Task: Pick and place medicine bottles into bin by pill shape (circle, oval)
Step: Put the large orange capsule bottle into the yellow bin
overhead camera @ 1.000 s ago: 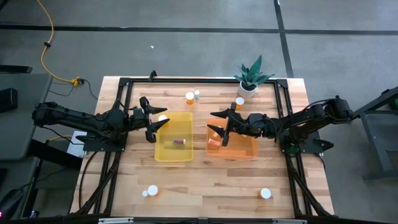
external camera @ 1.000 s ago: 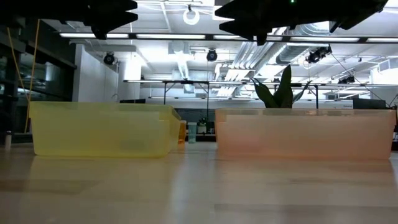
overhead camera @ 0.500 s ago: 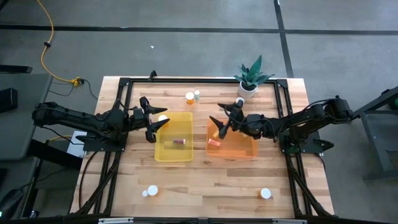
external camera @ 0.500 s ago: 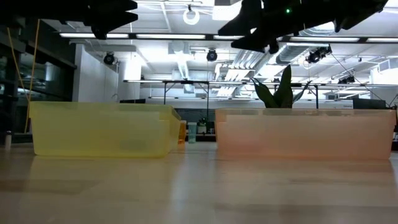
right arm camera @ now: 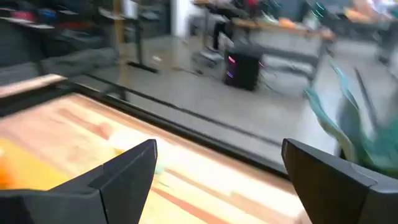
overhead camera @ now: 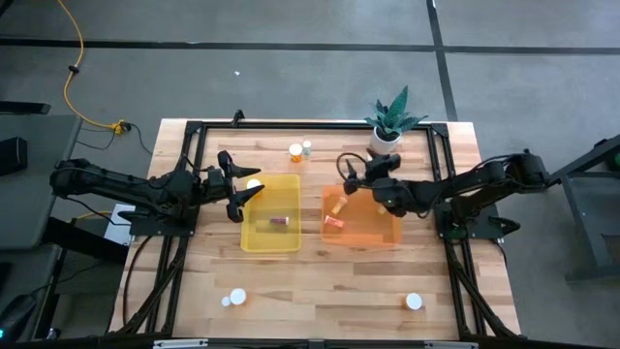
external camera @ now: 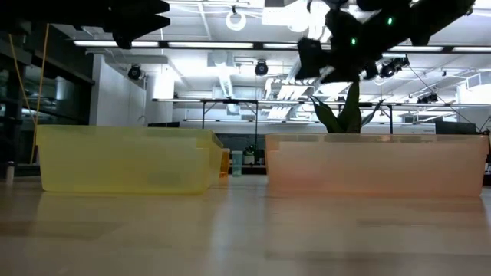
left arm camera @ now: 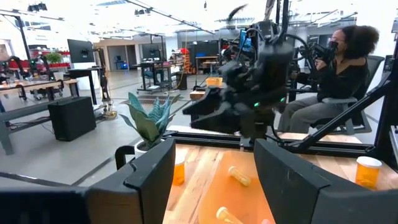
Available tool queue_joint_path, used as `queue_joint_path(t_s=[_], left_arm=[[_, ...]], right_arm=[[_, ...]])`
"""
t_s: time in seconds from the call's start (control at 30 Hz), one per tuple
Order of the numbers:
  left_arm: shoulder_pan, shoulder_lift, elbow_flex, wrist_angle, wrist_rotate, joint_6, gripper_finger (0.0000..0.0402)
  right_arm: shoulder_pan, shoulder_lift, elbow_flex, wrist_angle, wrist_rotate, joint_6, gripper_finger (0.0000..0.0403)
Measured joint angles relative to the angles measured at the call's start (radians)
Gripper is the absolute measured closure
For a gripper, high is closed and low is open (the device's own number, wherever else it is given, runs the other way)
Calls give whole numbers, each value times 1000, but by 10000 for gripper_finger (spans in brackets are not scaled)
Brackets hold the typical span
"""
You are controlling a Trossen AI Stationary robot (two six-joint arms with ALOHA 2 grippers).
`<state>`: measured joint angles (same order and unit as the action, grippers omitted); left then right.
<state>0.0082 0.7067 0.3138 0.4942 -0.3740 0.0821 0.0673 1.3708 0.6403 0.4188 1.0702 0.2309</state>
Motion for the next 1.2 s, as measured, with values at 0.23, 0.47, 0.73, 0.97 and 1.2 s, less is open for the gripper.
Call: queue_joint_path(t_s=[0.23, 0.47, 0.73, 0.97, 1.2], left_arm=[[0, 0, 0, 0, 0, 0, 193], [0, 0, 0, 0, 0, 0, 193], [0, 0, 0, 0, 0, 0, 193], [0, 0, 0, 0, 0, 0, 193], [0, 0, 0, 0, 0, 0, 193]], right_arm=[[-185, 0, 0, -342, -276, 429, 64], [-346, 13, 0, -552, -432, 591, 64], [-352, 66, 0, -546, -376, 610, 64], [-374, 105, 0, -538, -371, 625, 64], [-377, 145, 0, -508, -375, 599, 64]])
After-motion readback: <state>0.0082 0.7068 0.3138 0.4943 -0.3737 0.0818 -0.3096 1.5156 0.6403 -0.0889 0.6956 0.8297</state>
